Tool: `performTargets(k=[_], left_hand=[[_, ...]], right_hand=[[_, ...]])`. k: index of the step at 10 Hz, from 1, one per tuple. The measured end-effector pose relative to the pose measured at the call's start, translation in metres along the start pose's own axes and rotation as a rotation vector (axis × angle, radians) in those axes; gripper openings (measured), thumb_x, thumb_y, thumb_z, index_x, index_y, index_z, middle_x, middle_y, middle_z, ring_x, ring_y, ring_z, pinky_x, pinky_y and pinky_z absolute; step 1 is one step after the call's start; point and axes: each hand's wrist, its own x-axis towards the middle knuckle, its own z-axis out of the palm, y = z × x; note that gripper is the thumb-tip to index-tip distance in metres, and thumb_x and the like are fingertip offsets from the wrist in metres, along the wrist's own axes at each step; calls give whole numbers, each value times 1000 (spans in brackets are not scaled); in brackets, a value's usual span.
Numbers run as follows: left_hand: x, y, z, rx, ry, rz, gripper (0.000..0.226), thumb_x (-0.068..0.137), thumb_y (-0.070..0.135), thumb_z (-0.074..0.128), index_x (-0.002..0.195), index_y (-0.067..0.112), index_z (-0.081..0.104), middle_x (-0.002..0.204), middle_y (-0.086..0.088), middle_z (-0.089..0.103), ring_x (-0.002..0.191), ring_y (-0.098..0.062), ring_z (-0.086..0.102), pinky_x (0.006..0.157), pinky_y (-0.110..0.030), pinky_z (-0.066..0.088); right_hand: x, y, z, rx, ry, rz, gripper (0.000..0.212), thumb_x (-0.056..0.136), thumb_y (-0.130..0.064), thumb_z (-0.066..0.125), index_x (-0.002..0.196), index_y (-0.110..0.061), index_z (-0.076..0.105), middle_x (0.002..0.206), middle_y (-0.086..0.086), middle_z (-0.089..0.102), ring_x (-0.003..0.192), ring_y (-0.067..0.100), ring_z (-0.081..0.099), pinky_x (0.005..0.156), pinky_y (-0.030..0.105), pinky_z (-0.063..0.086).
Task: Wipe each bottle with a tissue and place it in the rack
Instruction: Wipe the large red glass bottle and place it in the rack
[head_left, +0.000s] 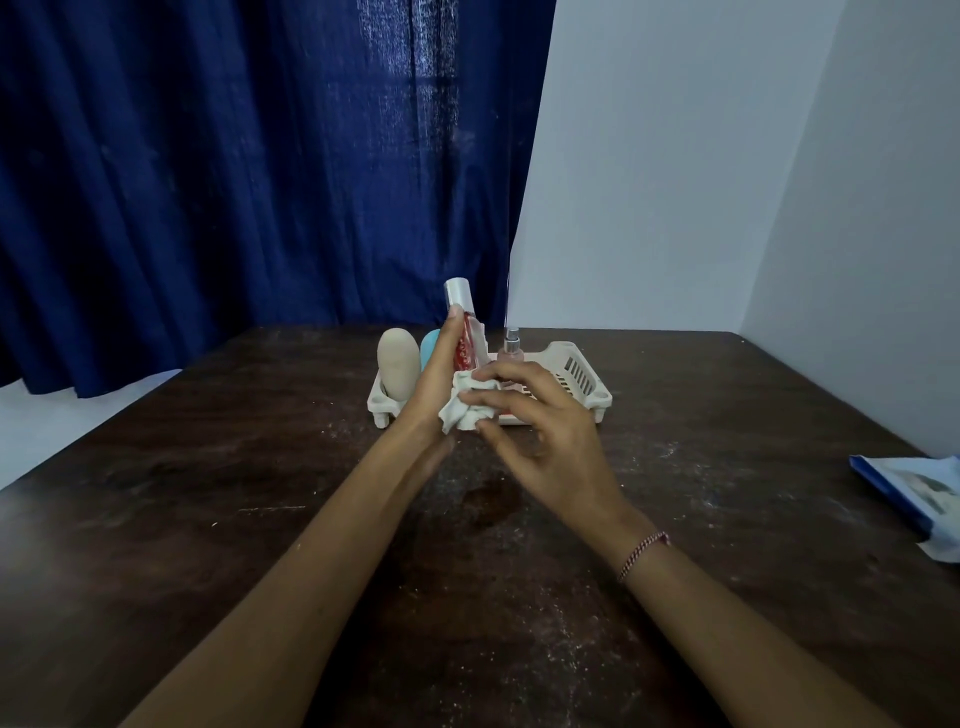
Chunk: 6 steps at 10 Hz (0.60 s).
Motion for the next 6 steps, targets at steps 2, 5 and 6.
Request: performTargets(k=[2, 5, 6], left_hand=[[-5, -1, 2, -280, -53, -10, 60, 87, 69, 32, 69, 20, 63, 70, 1, 55, 66, -10, 50, 64, -27, 48], [6, -6, -2, -393, -121, 184, 68, 87, 68, 29, 106, 7, 53, 92, -17, 65, 88, -30, 66, 84, -42, 53], [8, -5, -3, -443, -148, 225, 75, 86, 71, 24, 119, 8, 47, 104, -22, 62, 111, -41, 58, 89, -50, 49]], right_hand=[[1, -4, -2, 55, -15, -7, 30, 82, -19, 69, 109, -8, 66, 121, 7, 56, 120, 9, 47, 102, 17, 35], [6, -2, -9, 21, 142, -17, 12, 83, -7, 65, 94, -6, 70, 100, 7, 64, 101, 11, 57, 90, 18, 44], [5, 3, -12, -52, 161, 16, 13, 84, -13, 65, 95, -9, 70, 98, 3, 66, 98, 10, 57, 89, 17, 43]])
